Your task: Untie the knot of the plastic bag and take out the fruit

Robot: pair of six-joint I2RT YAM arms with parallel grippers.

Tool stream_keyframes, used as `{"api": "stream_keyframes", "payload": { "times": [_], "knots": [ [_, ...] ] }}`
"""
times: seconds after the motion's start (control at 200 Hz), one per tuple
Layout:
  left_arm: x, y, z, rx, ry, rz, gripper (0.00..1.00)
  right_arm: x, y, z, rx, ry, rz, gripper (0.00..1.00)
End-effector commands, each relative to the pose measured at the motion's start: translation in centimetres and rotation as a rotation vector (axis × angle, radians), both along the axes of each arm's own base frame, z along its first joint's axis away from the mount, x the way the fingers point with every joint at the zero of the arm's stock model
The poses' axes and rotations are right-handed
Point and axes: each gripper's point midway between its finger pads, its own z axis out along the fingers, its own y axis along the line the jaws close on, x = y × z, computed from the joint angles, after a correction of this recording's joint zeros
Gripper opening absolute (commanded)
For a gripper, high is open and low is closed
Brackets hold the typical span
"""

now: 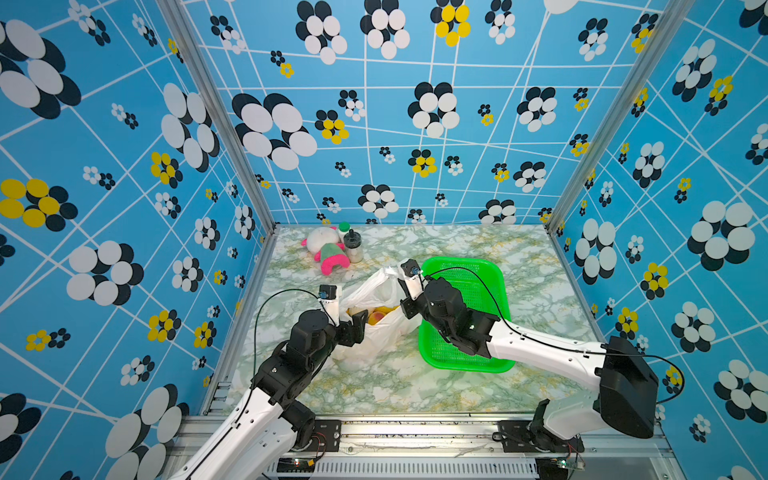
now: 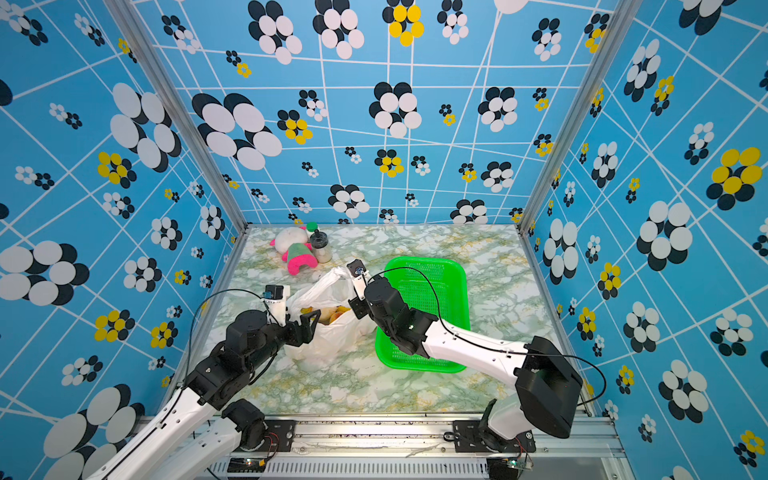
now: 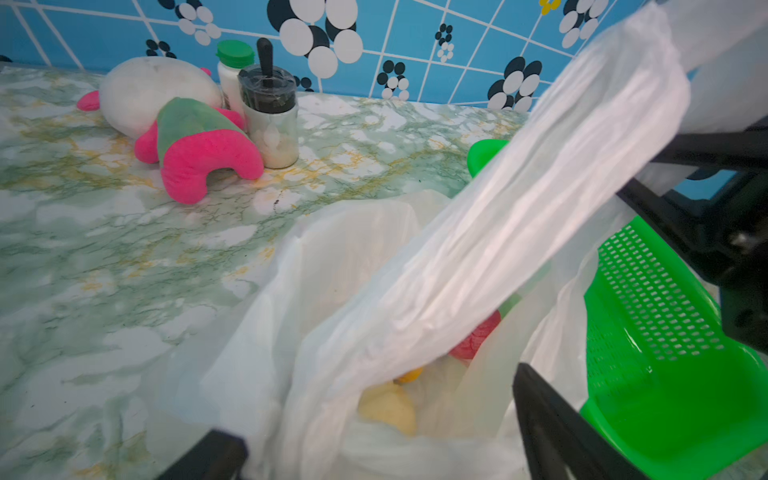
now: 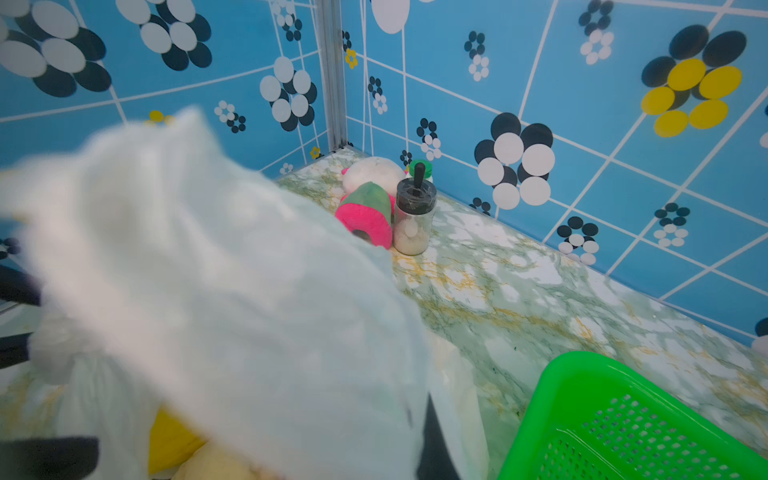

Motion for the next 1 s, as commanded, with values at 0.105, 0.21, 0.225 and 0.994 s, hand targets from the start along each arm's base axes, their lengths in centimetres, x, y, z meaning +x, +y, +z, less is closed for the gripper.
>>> {"api": "stream_keyframes", "payload": {
  "times": [0.105,0.21,0.225,0.994],
  "knots": [
    [1.9,-0.7,3.8,0.086,-0.109,0.022,0.99,-2.1,0.4,2.0,0.117,0.028,0.098,0.00],
    [3.3,-0.5,4.1,0.149,-0.112,0.067,0.99,-2.7,0.4,2.4,0.141,0.033,0.124,0.00],
    [3.5,-0.5,4.2,0.156,-0.116,0.072,0.99,-2.7,0.4,2.3,0.139,0.034,0.125,0.00],
    [6.3,-0.9,7.0,0.233,-0.181,0.117,0.84,-2.2,1.3,0.7,0.127,0.097,0.115,0.00]
  ]
}}
